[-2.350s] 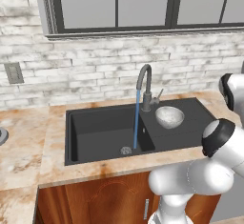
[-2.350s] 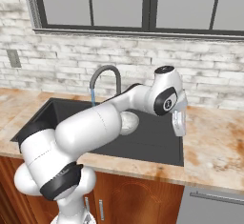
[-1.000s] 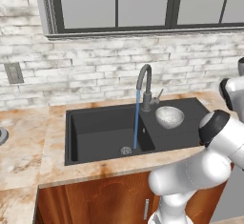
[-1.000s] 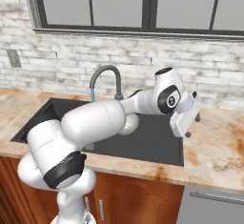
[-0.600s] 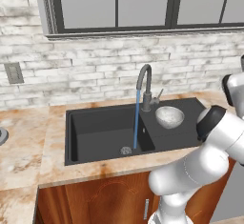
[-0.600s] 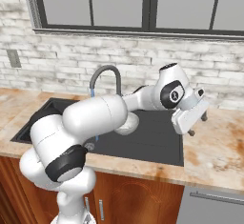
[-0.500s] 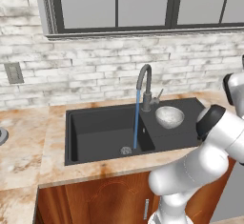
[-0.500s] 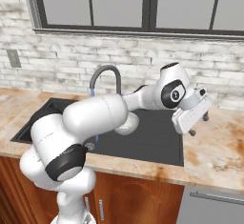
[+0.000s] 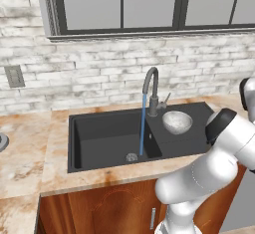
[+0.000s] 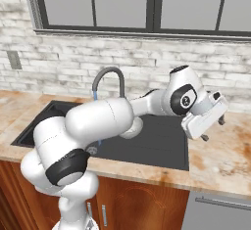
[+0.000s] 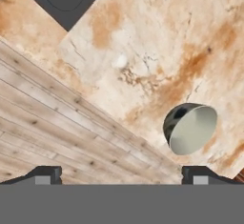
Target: Rinse each bowl for a few seconds and place them down in the sink or on the counter.
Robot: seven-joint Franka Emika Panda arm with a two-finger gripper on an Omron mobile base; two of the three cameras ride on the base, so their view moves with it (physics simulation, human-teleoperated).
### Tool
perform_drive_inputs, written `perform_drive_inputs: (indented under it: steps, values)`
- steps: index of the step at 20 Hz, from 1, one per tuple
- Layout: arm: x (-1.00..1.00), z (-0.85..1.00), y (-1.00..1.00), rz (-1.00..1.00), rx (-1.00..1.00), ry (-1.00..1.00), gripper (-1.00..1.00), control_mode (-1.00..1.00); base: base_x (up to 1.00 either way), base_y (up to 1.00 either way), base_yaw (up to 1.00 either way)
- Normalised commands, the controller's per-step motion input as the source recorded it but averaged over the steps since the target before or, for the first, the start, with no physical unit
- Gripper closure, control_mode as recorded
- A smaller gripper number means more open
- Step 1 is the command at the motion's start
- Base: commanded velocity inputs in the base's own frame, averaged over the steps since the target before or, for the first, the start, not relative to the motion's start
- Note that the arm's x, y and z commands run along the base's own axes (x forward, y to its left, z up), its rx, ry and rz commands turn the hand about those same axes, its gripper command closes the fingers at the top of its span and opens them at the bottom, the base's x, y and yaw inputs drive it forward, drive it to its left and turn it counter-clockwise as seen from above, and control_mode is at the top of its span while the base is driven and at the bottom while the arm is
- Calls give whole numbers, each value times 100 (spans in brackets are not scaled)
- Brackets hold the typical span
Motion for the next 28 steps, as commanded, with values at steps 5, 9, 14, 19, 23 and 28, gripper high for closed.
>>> perform_drive_inputs:
  steps: [5, 9, 14, 19, 23, 28]
  values:
    - [-13, 0, -22, -9, -7, -8, -100, -100, 0, 0, 0]
    - [-9, 0, -18, -10, -5, -5, -100, -100, 0, 0, 0]
    - [-10, 0, -16, -10, 0, -1, -100, -100, 0, 0, 0]
    - [-4, 0, -16, -2, 2, -2, -100, -100, 0, 0, 0]
    - [-2, -2, -23, 0, 2, 0, -100, -100, 0, 0, 0]
    - [-2, -4, -27, 0, 5, 0, -100, -100, 0, 0, 0]
